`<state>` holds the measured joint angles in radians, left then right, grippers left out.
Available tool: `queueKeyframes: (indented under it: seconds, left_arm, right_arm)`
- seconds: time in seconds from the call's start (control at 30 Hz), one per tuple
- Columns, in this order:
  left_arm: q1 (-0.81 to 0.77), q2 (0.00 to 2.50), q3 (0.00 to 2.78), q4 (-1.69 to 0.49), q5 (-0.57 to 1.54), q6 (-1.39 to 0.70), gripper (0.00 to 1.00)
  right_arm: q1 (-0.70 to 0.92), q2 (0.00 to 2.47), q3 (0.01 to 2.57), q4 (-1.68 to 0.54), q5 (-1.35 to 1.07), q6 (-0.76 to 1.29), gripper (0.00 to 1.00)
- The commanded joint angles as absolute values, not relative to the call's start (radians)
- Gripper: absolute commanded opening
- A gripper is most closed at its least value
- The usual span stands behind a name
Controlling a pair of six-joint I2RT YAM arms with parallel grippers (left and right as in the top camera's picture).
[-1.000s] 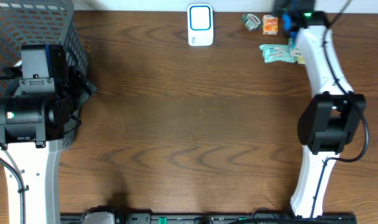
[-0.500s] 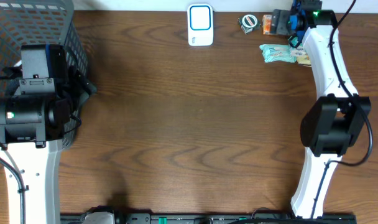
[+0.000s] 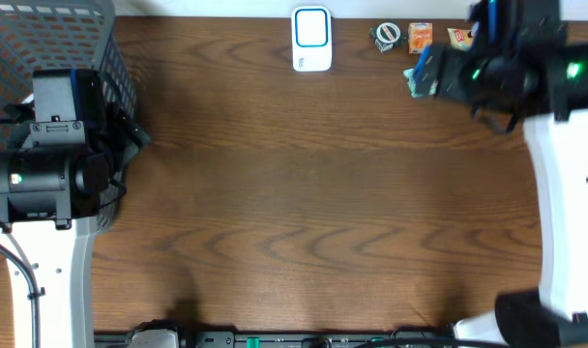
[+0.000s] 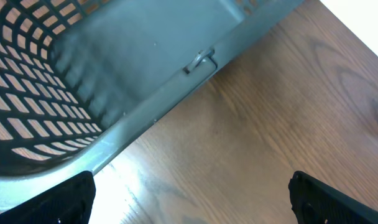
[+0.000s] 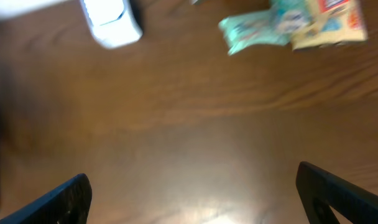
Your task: Scan the item barcode
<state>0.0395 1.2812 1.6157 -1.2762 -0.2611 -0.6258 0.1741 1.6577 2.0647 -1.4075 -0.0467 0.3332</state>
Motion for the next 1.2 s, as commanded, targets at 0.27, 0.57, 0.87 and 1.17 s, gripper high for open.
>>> queueKeyframes:
  seconds: [0.27,0.57,0.87,1.17]
  left_arm:
    - [0.047,1.281,1.621,-1.279,-0.271,-0.630,0.98]
    - [0.047,1.281,1.621,-1.279,-0.271,-0.630,0.98]
    - [0.047,1.281,1.621,-1.279,-0.271,-0.630,0.98]
    - [0.047,1.281,1.621,-1.279,-0.271,-0.630,0.98]
  right_arm:
    - [0.467,1.241,1.696,-1.541,0.004,0.352,0.99]
    - [0.480,1.197,1.677,-1.613,-0.029,0.352,0.99]
    - [0.480,1.197,1.677,-1.611,0.016,0.339,0.99]
    - [0.403,1.099,1.439,-1.351,0.025,0.229,0.99]
